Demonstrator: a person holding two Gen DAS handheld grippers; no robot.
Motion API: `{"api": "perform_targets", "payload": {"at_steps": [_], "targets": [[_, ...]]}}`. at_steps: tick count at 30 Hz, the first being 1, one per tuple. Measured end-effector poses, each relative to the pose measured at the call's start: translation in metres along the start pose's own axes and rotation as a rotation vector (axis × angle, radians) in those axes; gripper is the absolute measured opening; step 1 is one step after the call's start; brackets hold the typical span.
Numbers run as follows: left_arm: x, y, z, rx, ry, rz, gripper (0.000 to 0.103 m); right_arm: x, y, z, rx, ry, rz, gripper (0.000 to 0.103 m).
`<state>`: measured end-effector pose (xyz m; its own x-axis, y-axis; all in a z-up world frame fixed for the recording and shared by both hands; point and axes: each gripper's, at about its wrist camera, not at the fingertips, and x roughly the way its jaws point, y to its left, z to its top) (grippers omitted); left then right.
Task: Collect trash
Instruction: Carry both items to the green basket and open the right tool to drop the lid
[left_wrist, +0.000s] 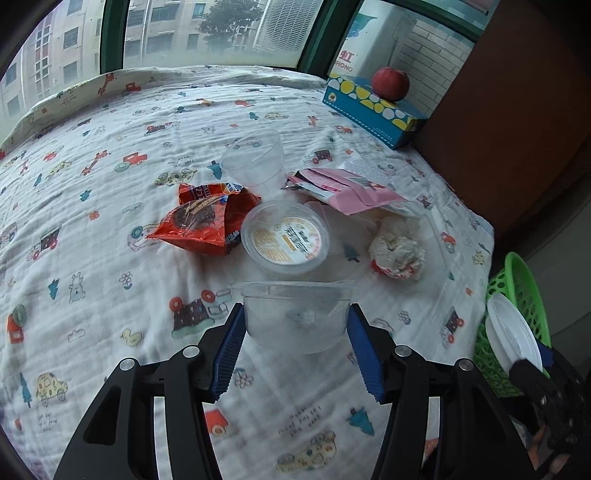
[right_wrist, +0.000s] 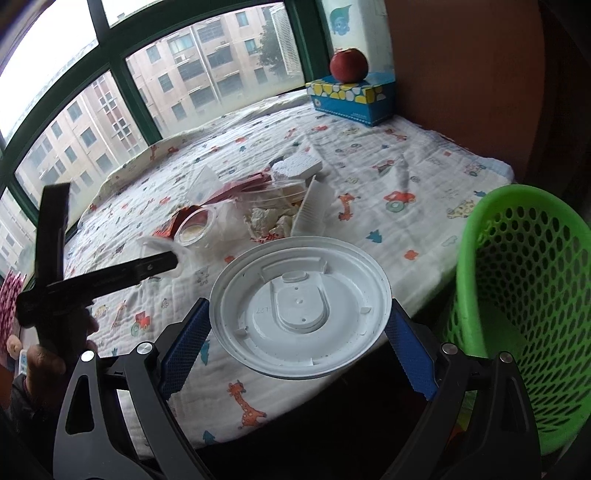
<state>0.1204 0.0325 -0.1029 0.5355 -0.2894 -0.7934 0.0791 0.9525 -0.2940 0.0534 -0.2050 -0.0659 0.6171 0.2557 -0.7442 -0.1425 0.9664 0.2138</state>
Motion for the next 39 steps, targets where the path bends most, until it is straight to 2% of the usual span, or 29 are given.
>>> {"api": "perform_targets", "payload": {"at_steps": [9, 16, 32, 39], "targets": [[-0.028, -0.036, -0.003, 0.072, -0.045, -0.046, 0.054, -0.027, -0.036, -0.002, 0.068, -0.057, -0.06, 0.091], [-0.035, -0.069, 0.002, 0.125, -0.062, -0.082, 0.054, -0.045, -0.066, -0.006, 0.12, -0.088, -0.116, 0.091], [-0.022, -0.158, 0.013, 0.269, -0.023, -0.175, 0.054, -0.061, -0.149, -0.022, 0.237, -0.071, -0.261, 0.092], [-0.01, -0.205, 0.013, 0.35, 0.003, -0.219, 0.054, -0.07, -0.175, -0.033, 0.275, -0.061, -0.287, 0.093]]}}
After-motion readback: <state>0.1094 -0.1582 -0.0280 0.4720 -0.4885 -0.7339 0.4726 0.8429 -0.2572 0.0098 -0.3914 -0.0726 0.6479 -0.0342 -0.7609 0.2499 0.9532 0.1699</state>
